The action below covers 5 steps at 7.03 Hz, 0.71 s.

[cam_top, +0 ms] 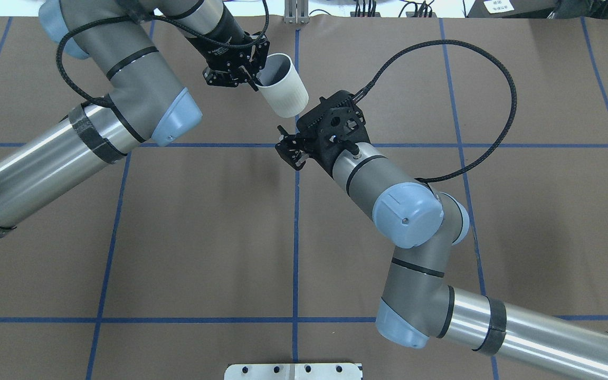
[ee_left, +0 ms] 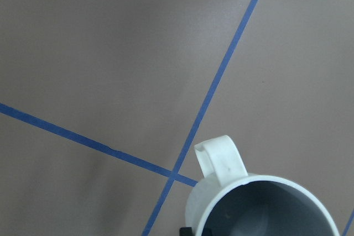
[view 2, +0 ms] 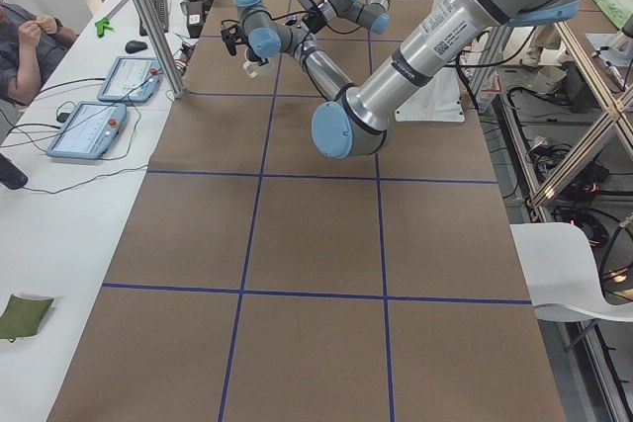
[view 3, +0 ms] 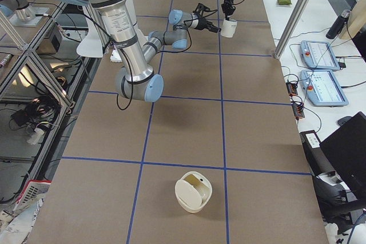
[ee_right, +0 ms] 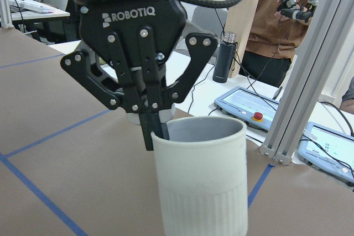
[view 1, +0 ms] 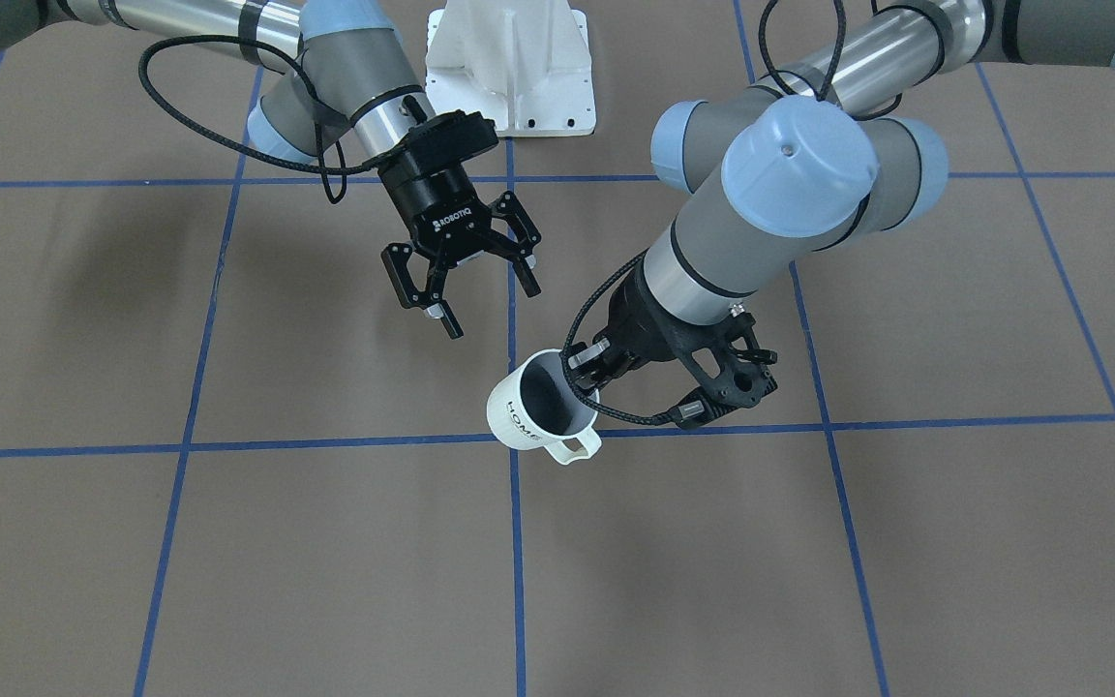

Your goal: Left arm hands cup to right arm to dump lemon

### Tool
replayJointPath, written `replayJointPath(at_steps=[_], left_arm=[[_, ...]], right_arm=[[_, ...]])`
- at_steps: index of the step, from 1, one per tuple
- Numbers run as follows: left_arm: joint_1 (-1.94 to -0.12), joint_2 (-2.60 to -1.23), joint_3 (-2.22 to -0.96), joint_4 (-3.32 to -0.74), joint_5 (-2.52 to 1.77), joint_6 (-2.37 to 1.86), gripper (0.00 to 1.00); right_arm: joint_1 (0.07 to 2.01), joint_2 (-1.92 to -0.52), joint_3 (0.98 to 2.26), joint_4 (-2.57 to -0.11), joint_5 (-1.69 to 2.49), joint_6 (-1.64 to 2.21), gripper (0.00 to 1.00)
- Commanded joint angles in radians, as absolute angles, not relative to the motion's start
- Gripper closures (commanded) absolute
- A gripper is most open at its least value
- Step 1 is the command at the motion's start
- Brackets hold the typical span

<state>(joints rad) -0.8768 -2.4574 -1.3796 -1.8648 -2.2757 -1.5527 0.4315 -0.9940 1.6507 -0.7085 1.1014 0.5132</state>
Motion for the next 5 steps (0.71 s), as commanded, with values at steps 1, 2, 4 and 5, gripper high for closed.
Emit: replayJointPath(at_steps=[1, 2, 4, 5], left_arm=[[-0.884, -2.439, -1.384, -1.862, -2.273, -1.531, 1.00], [-0.893, -2.434, -1.387, -1.856, -2.275, -1.502, 1.00], [-0.907, -2.399, -1.402, -1.853, -2.273, -1.450, 1.00], [-0.910, -2.376, -1.422, -1.850, -2.273, -1.400, 1.00]], right_arm=[[0.512, -0.993, 1.666, -0.878, 1.185, 0.601, 0.01], [0.599, -0.992, 1.667, -0.946, 1.357, 0.612, 0.01], [0.691, -0.991, 1.674, -1.168, 1.530, 0.611, 0.01], [0.751, -0.994, 1.666, -1.237, 1.689, 0.606, 0.01]])
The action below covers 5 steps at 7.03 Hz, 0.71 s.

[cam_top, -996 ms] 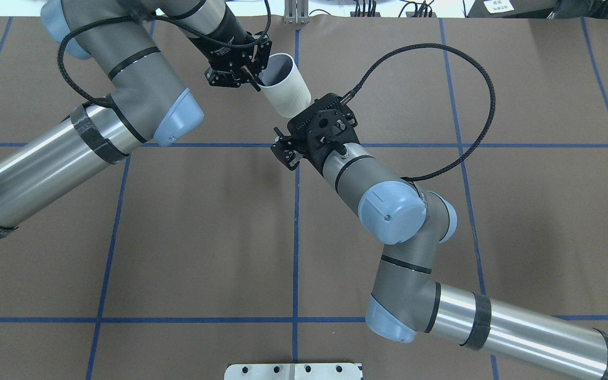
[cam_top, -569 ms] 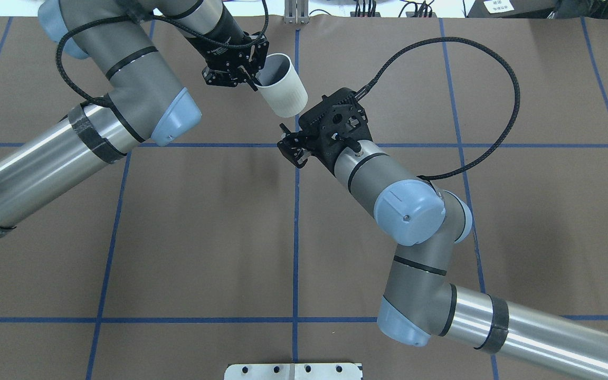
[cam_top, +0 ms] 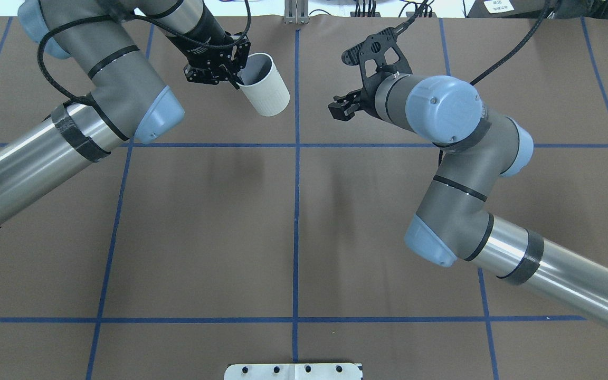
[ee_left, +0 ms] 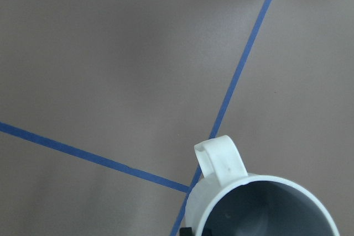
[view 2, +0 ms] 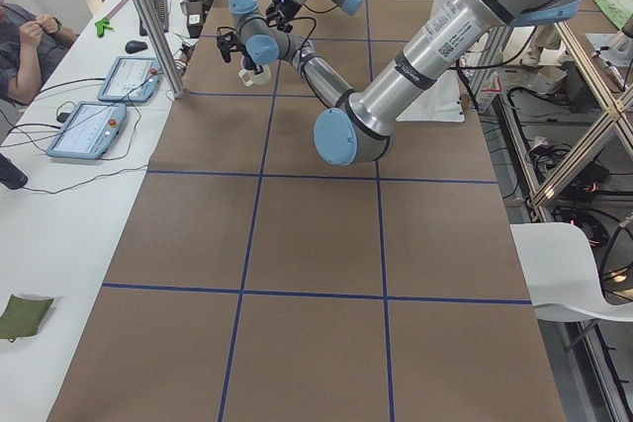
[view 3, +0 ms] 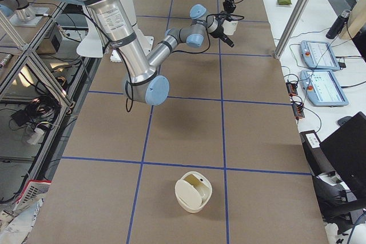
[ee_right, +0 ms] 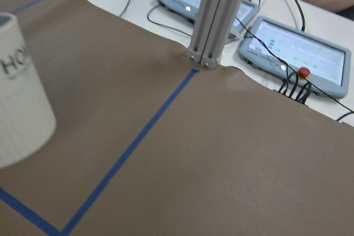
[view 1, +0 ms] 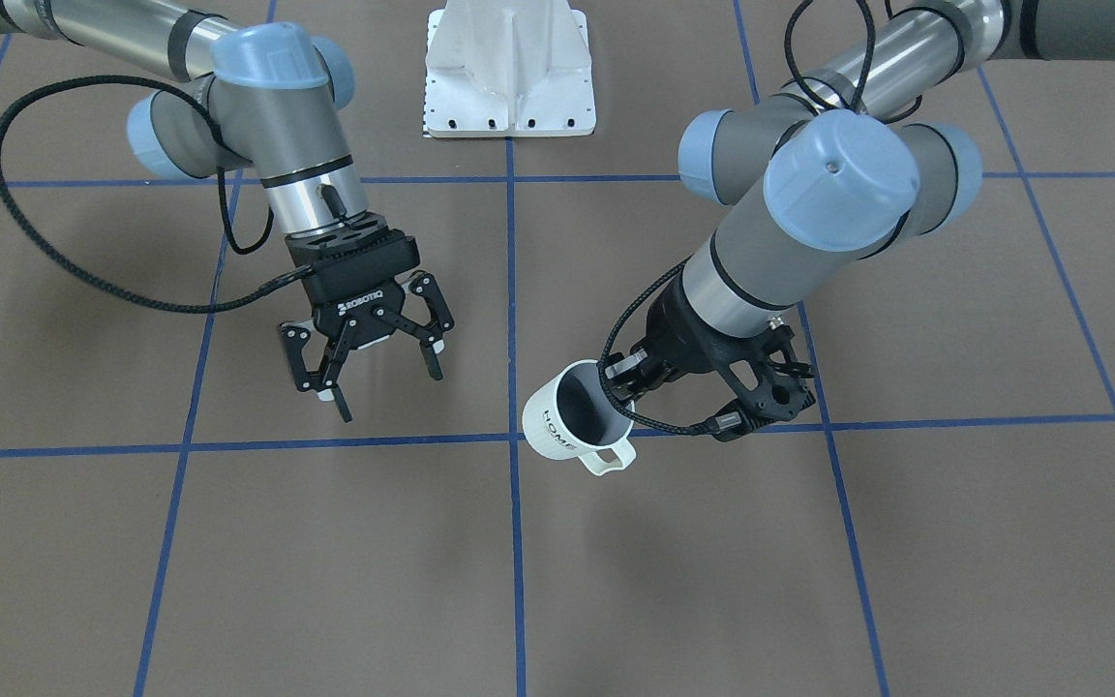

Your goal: Left arm hands cup to right arm to dump lemon

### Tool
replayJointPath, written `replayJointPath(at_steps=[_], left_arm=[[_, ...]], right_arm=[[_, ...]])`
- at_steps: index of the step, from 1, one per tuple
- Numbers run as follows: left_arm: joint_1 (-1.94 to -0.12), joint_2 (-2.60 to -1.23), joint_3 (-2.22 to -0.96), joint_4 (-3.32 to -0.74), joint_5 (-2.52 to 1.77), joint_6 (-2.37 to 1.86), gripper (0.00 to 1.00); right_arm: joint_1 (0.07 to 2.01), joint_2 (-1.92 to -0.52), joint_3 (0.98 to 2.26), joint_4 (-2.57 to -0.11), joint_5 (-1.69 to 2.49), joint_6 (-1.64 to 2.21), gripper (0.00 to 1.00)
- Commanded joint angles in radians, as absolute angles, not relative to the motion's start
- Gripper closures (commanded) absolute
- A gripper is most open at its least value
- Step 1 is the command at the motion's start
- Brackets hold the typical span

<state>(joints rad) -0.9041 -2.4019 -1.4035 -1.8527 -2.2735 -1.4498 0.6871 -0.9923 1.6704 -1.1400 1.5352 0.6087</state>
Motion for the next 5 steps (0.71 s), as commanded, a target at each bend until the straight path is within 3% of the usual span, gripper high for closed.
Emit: replayJointPath(at_steps=[1, 3, 5], left_arm=[[-0.917, -2.366, -1.428, -1.829, -2.273, -1.341, 1.00], [-0.943, -2.268, -1.507, -1.755, -2.273, -1.161, 1.00], [-0.978, -2.052, -1.653, -1.756, -2.272, -0.981, 1.00]], right_arm=[[0.808, -0.999, 1.666, -1.264, 1.854, 0.604, 0.01], [0.868, -1.005, 1.666, -1.386, 1.954, 0.594, 0.01], [0.882, -1.015, 1.702, -1.571, 1.956, 0.594, 0.00]])
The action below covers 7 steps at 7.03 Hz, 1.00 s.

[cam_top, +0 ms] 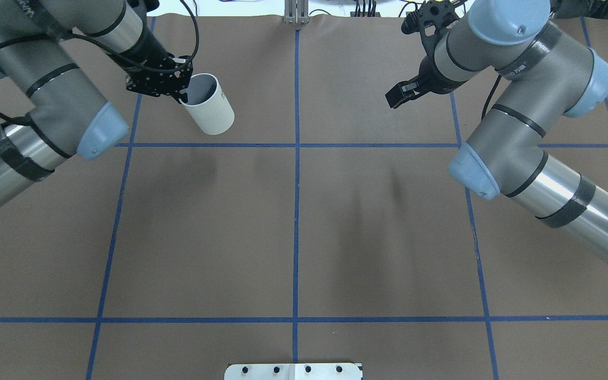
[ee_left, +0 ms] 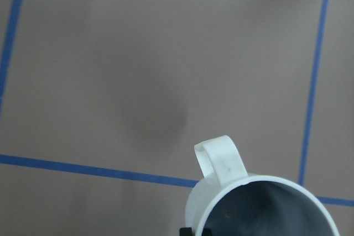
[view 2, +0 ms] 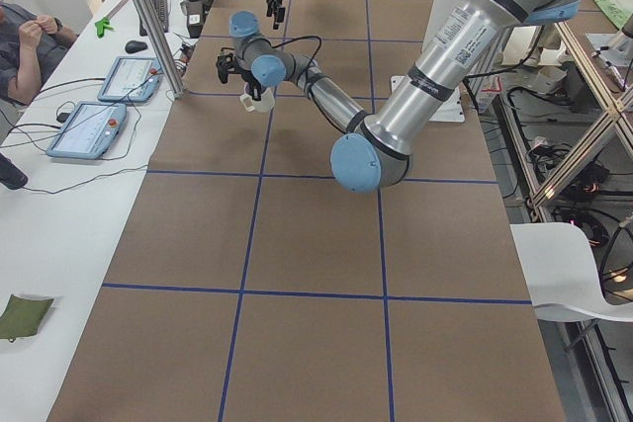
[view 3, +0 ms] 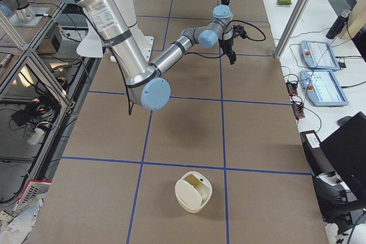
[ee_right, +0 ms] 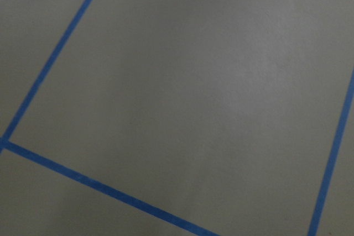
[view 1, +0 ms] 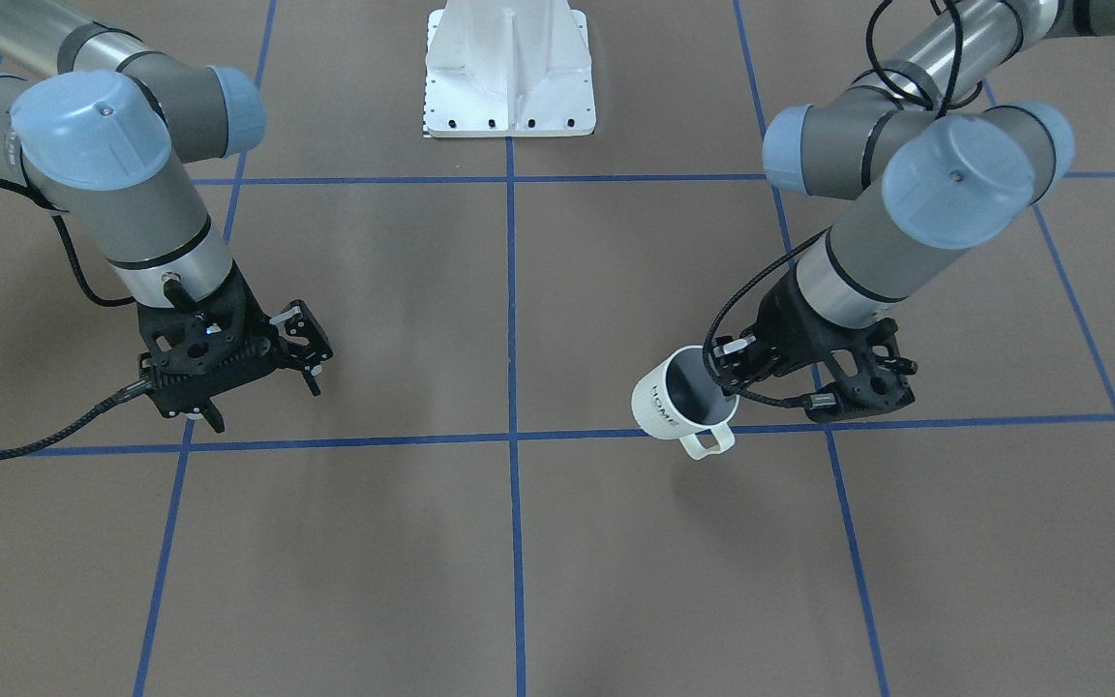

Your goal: Left arm hands cup to right arm to dump lemon

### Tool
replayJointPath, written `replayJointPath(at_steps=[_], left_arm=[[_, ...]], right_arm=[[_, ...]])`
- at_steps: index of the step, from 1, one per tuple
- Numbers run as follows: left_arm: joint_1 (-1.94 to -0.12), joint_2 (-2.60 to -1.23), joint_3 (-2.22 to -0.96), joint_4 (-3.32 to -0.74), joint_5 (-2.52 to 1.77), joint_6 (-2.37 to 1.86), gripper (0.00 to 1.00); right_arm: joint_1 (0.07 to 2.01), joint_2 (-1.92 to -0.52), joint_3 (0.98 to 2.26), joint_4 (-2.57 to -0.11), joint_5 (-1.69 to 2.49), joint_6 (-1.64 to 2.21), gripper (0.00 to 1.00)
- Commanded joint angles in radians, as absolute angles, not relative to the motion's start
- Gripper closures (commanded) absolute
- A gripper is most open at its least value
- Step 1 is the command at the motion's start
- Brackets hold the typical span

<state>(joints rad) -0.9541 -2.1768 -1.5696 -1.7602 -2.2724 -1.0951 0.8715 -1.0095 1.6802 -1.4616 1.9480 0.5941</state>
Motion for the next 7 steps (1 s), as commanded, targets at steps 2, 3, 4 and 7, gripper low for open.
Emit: replayJointPath(at_steps=[2, 3, 4, 7], left_arm=[[-1.029, -1.843, -1.768, -1.759, -2.270, -0.785, 1.00], [-1.049, -1.756, -1.796, -1.764, -2.270, -0.673, 1.00], [-1.075, -1.680, -1.828, -1.769, -2.249, -0.582, 1.00], [-1.071, -1.588, -1.812, -1.856, -2.191, -0.492, 1.00]], right_arm=[[0.926, -1.022, 1.715, -1.663, 1.983, 0.594, 0.00], [0.974, -1.040, 1.717, -1.683, 2.011, 0.591, 0.00], [1.027, -1.064, 1.717, -1.684, 2.035, 0.525, 0.00], [1.268, -1.191, 1.680, -1.686, 2.256, 0.286, 0.00]])
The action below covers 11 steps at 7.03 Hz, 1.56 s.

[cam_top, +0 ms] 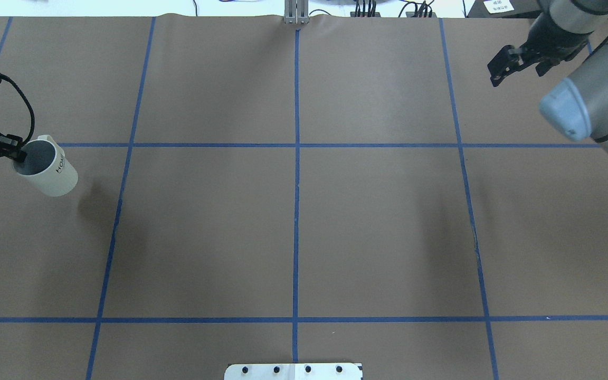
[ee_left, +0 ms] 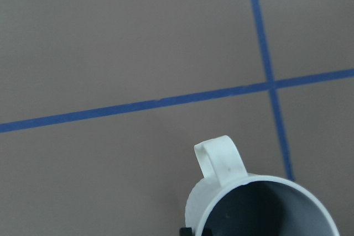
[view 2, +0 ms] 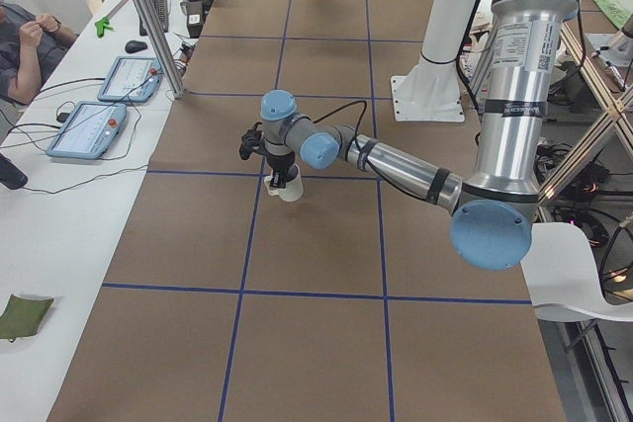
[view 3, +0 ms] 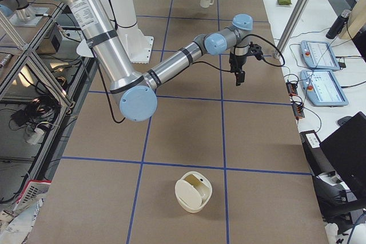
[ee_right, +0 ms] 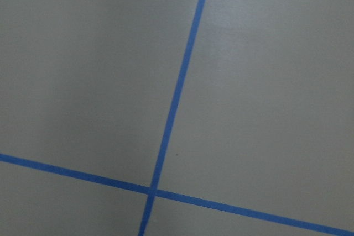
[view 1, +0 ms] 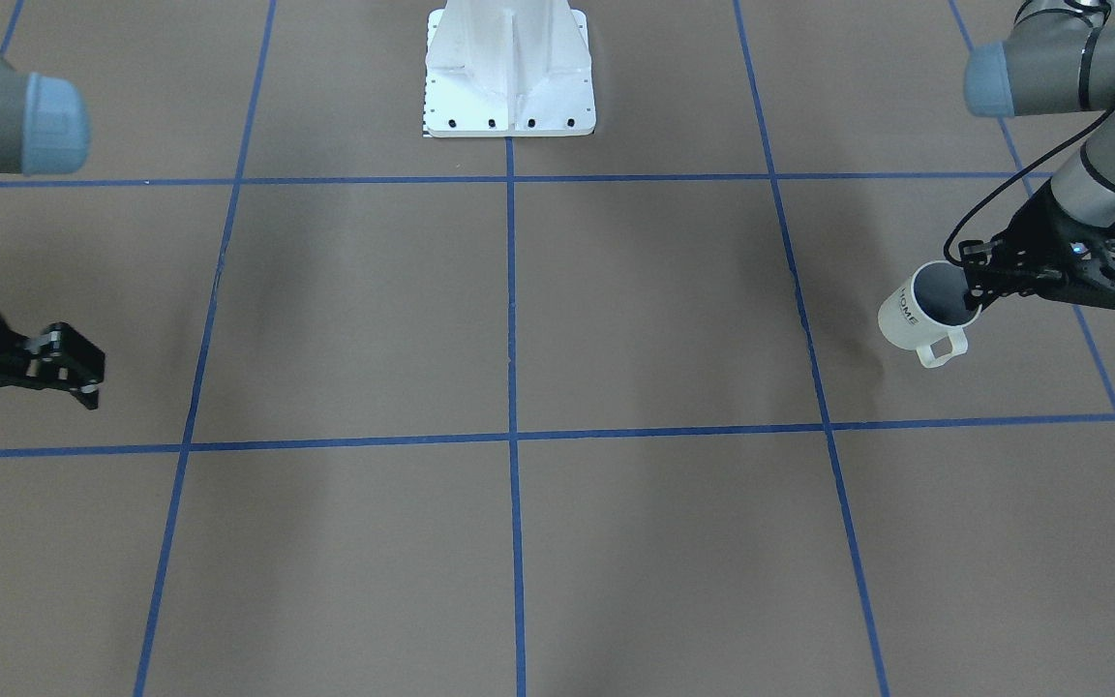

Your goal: Left arm hands cup to right arm to dump lemon

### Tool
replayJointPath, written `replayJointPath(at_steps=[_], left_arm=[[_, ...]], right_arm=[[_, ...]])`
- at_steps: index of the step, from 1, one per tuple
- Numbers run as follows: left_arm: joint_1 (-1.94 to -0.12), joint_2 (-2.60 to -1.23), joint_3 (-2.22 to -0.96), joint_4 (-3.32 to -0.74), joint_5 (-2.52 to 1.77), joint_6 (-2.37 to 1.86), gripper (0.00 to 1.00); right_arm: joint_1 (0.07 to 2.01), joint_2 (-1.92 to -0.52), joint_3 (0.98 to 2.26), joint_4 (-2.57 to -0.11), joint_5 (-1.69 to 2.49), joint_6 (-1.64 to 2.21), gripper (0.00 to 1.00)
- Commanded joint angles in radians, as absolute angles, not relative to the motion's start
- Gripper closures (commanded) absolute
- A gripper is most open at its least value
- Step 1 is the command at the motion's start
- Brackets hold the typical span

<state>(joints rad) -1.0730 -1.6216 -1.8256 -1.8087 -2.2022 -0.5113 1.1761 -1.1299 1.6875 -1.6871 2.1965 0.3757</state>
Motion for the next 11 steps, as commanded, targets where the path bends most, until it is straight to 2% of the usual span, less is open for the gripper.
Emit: replayJointPath(at_steps=[1, 2, 4, 5, 8, 11], left_arm=[[-1.069, -1.582, -1.771, -1.931, -2.192, -0.494, 1.00], [-1.068, -1.586, -1.750, -1.949, -2.192, -0.494, 1.00], [-1.068, -1.594, -1.732, -1.951, -2.192, -0.492, 0.41], [-1.068, -1.595, -1.733, -1.951, -2.192, -0.494, 0.00], [-1.167, -1.592, -1.770, -1.887, -2.250, -0.424, 0.00], [-1.357, -1.530, -1.747, -1.732, -2.280, 0.000, 0.00]], right_arm=[[1.323, -1.242, 1.672, -1.687, 2.255, 0.150, 0.00], [1.360, -1.277, 1.667, -1.687, 2.253, 0.073, 0.00], [1.367, -1.322, 1.678, -1.683, 2.229, 0.064, 0.00], [1.367, -1.334, 1.677, -1.684, 2.215, 0.067, 0.00], [1.388, -1.446, 1.692, -1.669, 2.207, 0.066, 0.00], [1.396, -1.511, 1.695, -1.592, 2.201, 0.066, 0.00]])
